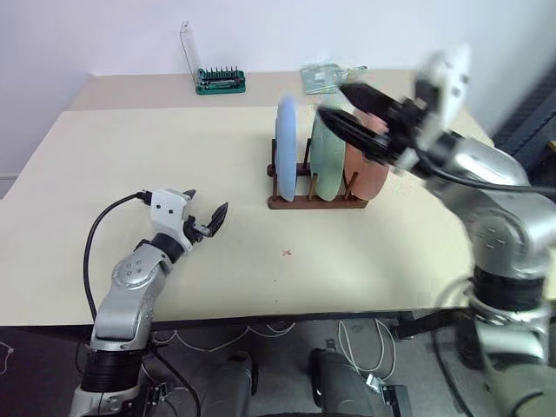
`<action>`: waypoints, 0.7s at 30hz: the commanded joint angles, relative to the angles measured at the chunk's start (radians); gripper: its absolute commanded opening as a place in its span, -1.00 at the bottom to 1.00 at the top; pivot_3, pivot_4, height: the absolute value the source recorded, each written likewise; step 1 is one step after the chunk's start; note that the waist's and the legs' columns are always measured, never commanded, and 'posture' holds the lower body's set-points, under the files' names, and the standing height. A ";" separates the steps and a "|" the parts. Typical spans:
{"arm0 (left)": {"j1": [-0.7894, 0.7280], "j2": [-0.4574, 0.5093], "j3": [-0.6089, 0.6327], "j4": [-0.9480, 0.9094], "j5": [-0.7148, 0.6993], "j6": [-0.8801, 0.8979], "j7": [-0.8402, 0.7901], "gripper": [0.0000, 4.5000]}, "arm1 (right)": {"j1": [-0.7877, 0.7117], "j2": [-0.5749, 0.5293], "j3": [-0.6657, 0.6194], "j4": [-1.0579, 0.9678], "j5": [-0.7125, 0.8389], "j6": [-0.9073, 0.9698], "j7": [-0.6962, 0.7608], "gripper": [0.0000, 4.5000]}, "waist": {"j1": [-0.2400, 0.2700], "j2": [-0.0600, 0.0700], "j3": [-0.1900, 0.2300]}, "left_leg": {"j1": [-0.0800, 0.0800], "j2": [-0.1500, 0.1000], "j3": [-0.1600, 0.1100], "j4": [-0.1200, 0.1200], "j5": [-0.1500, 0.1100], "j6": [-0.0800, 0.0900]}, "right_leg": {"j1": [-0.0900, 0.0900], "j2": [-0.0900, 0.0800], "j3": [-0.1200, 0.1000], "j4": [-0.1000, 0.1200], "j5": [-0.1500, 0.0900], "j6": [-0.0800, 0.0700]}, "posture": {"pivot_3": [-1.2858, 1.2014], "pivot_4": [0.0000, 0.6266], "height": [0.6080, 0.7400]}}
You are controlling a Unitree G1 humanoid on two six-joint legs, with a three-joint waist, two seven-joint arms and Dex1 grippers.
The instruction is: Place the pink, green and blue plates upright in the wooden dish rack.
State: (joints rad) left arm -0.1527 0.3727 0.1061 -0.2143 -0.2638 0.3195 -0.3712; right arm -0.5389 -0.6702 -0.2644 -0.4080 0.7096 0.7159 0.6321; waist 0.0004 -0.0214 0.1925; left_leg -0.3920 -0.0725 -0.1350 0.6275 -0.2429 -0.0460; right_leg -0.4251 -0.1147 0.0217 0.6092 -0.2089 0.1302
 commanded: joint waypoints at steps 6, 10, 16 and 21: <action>-0.002 0.041 0.006 0.051 0.001 -0.029 -0.079 0.79 | 0.382 -0.129 -0.148 0.003 -0.047 -0.094 0.167 0.07 | -0.012 0.002 -0.001 | 0.001 0.001 0.003 0.001 -0.001 0.001 | 0.000 0.000 0.001 0.000 0.000 0.000 | 0.03 -0.52 1.00; -0.003 0.048 0.012 0.065 0.009 -0.030 -0.083 0.79 | 0.422 -0.103 -0.103 0.091 -0.150 -0.204 0.166 0.07 | -0.011 0.002 -0.001 | 0.001 0.001 0.003 0.002 -0.001 0.001 | 0.000 0.000 0.001 0.001 -0.001 0.000 | 0.03 -0.52 1.00; 0.038 0.092 0.025 0.076 0.023 -0.023 -0.106 0.79 | 0.394 -0.046 -0.040 0.208 -0.230 -0.332 0.162 0.07 | -0.011 0.003 0.000 | 0.001 0.001 0.003 0.002 -0.001 0.001 | 0.000 0.000 0.001 0.001 -0.001 0.000 | 0.03 -0.52 1.00; 0.065 0.108 0.039 0.058 -0.002 -0.015 -0.137 0.79 | 0.388 -0.024 -0.010 0.281 -0.266 -0.394 0.163 0.07 | -0.010 0.002 0.000 | 0.001 0.001 0.003 0.002 -0.001 0.001 | 0.000 -0.001 0.001 0.001 -0.001 0.000 | 0.03 -0.52 1.00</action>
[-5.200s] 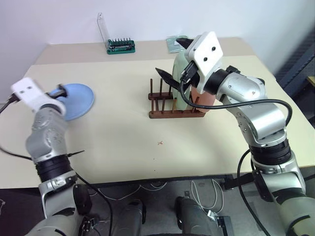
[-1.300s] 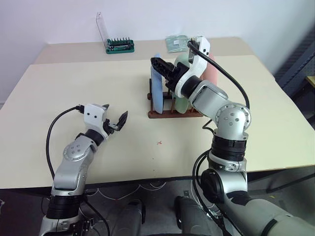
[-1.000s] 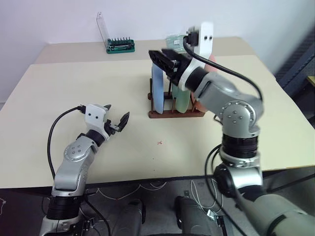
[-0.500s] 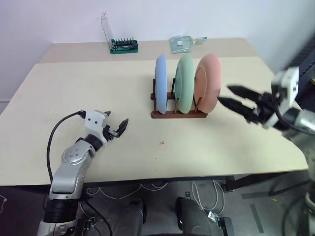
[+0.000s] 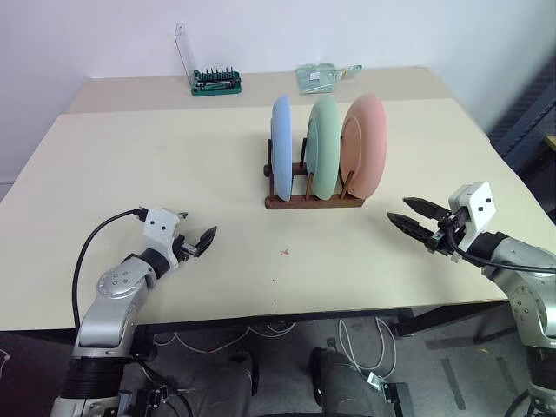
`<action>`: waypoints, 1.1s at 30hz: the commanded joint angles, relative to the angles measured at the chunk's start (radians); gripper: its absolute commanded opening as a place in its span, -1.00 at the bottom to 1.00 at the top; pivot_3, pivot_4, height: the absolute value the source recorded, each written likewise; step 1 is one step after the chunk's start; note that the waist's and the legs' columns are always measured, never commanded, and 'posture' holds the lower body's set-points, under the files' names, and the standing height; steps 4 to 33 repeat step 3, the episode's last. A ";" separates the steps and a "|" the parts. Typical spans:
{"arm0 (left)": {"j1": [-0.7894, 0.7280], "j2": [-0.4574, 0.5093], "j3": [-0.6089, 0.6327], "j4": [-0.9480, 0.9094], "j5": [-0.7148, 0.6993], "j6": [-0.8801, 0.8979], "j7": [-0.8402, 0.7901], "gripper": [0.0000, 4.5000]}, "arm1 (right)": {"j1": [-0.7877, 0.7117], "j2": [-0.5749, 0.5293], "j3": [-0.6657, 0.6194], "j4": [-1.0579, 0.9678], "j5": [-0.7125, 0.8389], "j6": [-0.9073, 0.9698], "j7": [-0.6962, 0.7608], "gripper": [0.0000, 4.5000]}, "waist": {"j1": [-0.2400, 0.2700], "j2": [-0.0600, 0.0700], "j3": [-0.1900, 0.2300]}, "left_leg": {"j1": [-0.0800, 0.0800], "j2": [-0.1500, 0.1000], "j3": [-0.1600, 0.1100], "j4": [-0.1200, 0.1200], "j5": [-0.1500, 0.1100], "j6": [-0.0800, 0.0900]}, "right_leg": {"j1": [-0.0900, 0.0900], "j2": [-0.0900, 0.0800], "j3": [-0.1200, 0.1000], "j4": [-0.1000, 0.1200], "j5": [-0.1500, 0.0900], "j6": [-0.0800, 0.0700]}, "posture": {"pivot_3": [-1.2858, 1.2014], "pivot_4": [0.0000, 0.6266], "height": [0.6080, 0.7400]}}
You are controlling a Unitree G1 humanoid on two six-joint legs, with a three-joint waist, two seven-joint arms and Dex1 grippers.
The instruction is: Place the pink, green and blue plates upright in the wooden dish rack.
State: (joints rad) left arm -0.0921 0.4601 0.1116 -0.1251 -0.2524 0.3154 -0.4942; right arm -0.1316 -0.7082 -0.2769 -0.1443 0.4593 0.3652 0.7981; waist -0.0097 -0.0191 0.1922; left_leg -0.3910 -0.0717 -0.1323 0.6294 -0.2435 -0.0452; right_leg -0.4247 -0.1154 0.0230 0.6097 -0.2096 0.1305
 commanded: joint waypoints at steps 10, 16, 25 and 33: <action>-0.002 0.018 0.034 -0.024 -0.008 -0.012 -0.006 0.79 | -0.032 0.017 0.006 0.042 -0.021 -0.057 0.003 0.07 | 0.000 0.000 0.000 | 0.000 0.000 0.000 0.000 0.000 0.000 | 0.000 0.000 0.000 0.000 0.000 0.000 | 0.03 -0.52 1.00; -0.002 0.018 0.034 -0.024 -0.008 -0.012 -0.006 0.79 | -0.032 0.017 0.006 0.042 -0.021 -0.057 0.003 0.07 | 0.000 0.000 0.000 | 0.000 0.000 0.000 0.000 0.000 0.000 | 0.000 0.000 0.000 0.000 0.000 0.000 | 0.03 -0.52 1.00; -0.002 0.018 0.034 -0.024 -0.008 -0.012 -0.006 0.79 | -0.032 0.017 0.006 0.042 -0.021 -0.057 0.003 0.07 | 0.000 0.000 0.000 | 0.000 0.000 0.000 0.000 0.000 0.000 | 0.000 0.000 0.000 0.000 0.000 0.000 | 0.03 -0.52 1.00; -0.002 0.018 0.034 -0.024 -0.008 -0.012 -0.006 0.79 | -0.032 0.017 0.006 0.042 -0.021 -0.057 0.003 0.07 | 0.000 0.000 0.000 | 0.000 0.000 0.000 0.000 0.000 0.000 | 0.000 0.000 0.000 0.000 0.000 0.000 | 0.03 -0.52 1.00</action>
